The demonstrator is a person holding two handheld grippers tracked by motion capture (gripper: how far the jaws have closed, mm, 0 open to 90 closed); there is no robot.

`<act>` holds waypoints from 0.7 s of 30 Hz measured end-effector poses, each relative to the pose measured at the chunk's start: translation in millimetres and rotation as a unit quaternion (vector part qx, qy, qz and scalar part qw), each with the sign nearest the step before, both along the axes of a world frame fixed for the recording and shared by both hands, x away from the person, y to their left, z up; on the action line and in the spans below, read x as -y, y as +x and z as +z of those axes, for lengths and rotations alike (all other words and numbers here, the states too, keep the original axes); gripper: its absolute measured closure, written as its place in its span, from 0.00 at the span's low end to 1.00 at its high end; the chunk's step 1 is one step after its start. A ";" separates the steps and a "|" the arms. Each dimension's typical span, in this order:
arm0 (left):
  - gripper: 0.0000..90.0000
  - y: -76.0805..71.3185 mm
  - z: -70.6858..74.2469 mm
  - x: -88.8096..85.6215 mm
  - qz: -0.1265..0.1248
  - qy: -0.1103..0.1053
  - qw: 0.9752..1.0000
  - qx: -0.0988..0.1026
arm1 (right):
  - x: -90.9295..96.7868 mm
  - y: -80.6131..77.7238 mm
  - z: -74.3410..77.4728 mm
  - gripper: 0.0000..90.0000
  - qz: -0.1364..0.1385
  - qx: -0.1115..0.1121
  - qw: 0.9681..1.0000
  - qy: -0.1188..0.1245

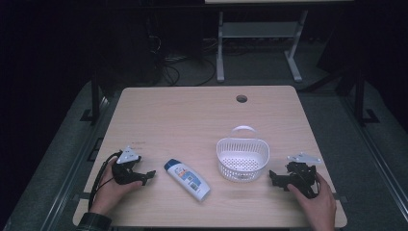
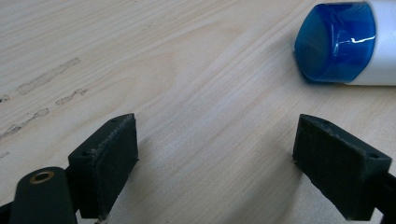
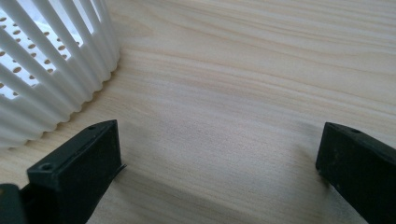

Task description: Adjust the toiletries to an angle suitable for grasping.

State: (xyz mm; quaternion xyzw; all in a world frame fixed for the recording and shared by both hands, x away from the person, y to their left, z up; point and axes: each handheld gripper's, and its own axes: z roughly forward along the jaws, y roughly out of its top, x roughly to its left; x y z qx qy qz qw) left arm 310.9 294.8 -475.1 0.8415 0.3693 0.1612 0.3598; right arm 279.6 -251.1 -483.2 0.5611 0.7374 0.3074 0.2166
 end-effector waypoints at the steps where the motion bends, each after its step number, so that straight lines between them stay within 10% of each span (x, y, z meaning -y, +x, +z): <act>1: 0.15 0.0 -0.1 0.0 0.000 -0.001 1.000 0.001 | 0.0 0.0 0.0 0.00 0.000 0.000 1.000 0.000; 11: 0.37 -2.4 7.0 -0.3 -0.008 0.008 1.000 -0.001 | -0.1 0.0 0.0 0.00 0.000 0.000 1.000 0.000; 21: 1.00 -12.3 28.6 1.5 -0.023 -0.047 0.998 -0.020 | 0.0 0.0 0.0 0.00 0.000 0.000 1.000 0.000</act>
